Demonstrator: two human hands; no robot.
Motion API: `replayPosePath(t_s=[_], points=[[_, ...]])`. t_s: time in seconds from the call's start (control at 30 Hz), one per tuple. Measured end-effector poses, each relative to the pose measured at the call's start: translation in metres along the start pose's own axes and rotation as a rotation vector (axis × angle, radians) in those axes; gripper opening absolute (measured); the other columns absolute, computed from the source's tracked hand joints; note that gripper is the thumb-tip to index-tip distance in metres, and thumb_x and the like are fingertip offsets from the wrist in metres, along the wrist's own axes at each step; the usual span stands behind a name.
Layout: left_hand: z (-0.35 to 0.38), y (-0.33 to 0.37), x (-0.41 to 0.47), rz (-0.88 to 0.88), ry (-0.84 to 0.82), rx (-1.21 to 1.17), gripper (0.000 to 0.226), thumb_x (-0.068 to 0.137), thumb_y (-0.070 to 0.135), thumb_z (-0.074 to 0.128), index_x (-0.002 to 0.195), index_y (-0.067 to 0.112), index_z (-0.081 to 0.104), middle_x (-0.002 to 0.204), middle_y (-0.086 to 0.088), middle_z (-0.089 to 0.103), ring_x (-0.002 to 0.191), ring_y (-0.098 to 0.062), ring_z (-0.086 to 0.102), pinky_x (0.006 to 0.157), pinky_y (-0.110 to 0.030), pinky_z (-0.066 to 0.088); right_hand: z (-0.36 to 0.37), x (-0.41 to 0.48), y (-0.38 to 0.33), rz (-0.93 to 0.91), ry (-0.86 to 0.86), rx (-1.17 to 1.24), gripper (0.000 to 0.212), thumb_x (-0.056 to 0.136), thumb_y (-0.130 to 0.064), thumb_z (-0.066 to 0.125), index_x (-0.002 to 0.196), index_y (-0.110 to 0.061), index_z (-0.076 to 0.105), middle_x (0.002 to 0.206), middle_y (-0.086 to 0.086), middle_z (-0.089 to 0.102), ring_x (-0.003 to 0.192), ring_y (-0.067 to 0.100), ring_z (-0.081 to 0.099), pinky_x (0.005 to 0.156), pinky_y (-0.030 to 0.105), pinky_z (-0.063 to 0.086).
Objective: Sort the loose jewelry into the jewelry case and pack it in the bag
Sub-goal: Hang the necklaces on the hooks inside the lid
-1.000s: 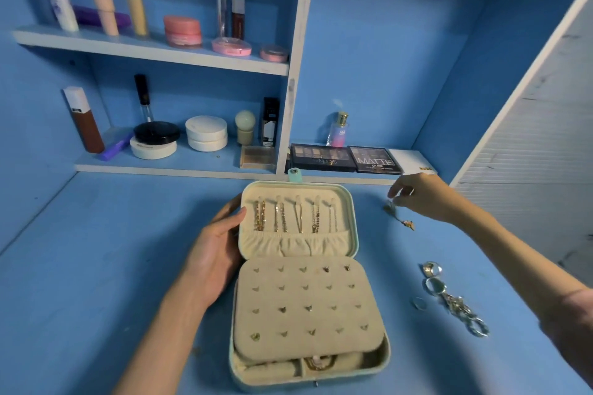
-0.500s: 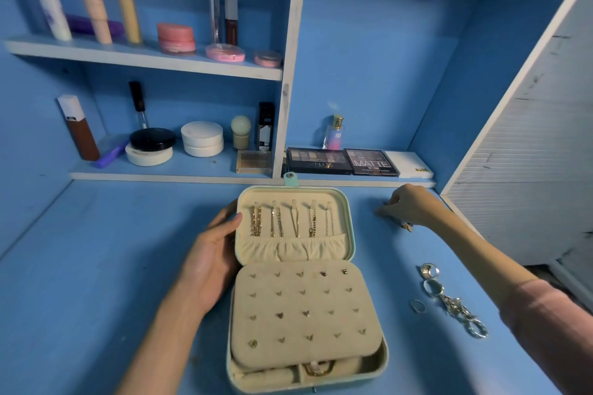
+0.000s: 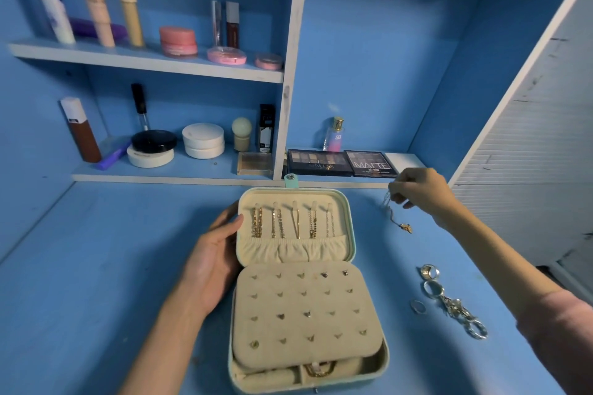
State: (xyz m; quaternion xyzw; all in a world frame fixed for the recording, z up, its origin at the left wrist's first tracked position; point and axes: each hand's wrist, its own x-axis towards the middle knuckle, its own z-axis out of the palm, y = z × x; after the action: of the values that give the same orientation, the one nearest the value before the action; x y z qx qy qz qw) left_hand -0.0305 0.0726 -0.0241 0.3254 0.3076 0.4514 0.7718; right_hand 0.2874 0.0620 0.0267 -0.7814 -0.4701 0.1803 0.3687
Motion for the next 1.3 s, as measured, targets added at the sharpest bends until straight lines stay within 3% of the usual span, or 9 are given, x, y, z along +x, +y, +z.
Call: replayPosePath(t_s=[0.17,0.27,0.33,0.47,0.67,0.83,1.03,1.3], points=[[0.000,0.000,-0.001,0.001,0.001,0.012,0.046,0.081,0.016,0.053,0.126,0.017,0.059,0.116,-0.009,0.069,0.093,-0.019,0.069,0.067,-0.030,0.057,-0.011,-0.006,-0.022,-0.064,0.097,0.269,0.014,0.079,-0.001,0.057,0.066,-0.006,0.056,0.069,0.014,0.064,0.064,0.022,0.057,0.062,0.029,0.048],[0.000,0.000,-0.001,0.004,0.001,0.019,0.046,0.081,0.016,0.053,0.127,0.017,0.058,0.114,-0.009,0.070,0.094,-0.019,0.068,0.072,-0.033,0.053,-0.017,-0.014,-0.038,-0.079,0.085,0.431,0.016,0.081,0.003,0.051,0.068,-0.006,0.050,0.067,0.015,0.061,0.060,0.023,0.057,0.061,0.029,0.048],[0.001,0.000,-0.001,0.006,-0.002,0.016,0.046,0.080,0.016,0.053,0.126,0.017,0.058,0.109,-0.007,0.072,0.091,-0.018,0.070,0.068,-0.031,0.056,-0.021,-0.018,-0.048,-0.084,0.071,0.503,0.015,0.082,0.003,0.049,0.070,-0.006,0.048,0.066,0.015,0.056,0.057,0.024,0.055,0.059,0.028,0.048],[0.001,0.000,-0.002,0.003,0.003,0.007,0.046,0.080,0.016,0.053,0.125,0.016,0.059,0.110,-0.008,0.071,0.089,-0.018,0.069,0.069,-0.032,0.055,-0.023,-0.025,-0.065,-0.110,0.060,0.532,0.018,0.081,0.003,0.052,0.067,-0.007,0.047,0.064,0.012,0.048,0.053,0.025,0.050,0.054,0.029,0.045],[0.000,0.000,-0.002,0.003,0.009,0.020,0.045,0.083,0.016,0.052,0.127,0.016,0.058,0.113,-0.007,0.071,0.092,-0.018,0.069,0.072,-0.033,0.050,-0.020,-0.033,-0.082,-0.192,0.062,0.503,0.019,0.080,0.003,0.056,0.064,-0.008,0.052,0.056,0.009,0.051,0.049,0.021,0.047,0.053,0.028,0.043],[0.000,0.000,-0.002,0.006,0.007,0.021,0.044,0.084,0.015,0.051,0.128,0.016,0.057,0.115,-0.008,0.070,0.095,-0.018,0.068,0.073,-0.032,0.051,-0.022,-0.042,-0.099,-0.201,-0.034,0.610,0.020,0.083,0.003,0.051,0.065,-0.007,0.049,0.054,0.008,0.052,0.046,0.020,0.044,0.048,0.025,0.040],[-0.001,0.000,-0.001,0.005,0.011,0.011,0.046,0.082,0.017,0.053,0.127,0.016,0.058,0.119,-0.009,0.068,0.096,-0.018,0.068,0.074,-0.032,0.051,-0.026,-0.054,-0.119,-0.252,-0.161,0.613,0.016,0.086,-0.001,0.051,0.073,-0.012,0.050,0.061,0.009,0.062,0.041,0.019,0.033,0.046,0.028,0.025],[-0.001,0.000,-0.001,0.016,0.010,0.020,0.042,0.081,0.017,0.053,0.122,0.017,0.061,0.106,-0.006,0.071,0.092,-0.018,0.067,0.078,-0.035,0.049,-0.016,-0.074,-0.138,-0.339,-0.429,0.562,0.014,0.085,0.002,0.055,0.085,-0.012,0.057,0.068,0.009,0.065,0.040,0.016,0.029,0.042,0.020,0.027]])
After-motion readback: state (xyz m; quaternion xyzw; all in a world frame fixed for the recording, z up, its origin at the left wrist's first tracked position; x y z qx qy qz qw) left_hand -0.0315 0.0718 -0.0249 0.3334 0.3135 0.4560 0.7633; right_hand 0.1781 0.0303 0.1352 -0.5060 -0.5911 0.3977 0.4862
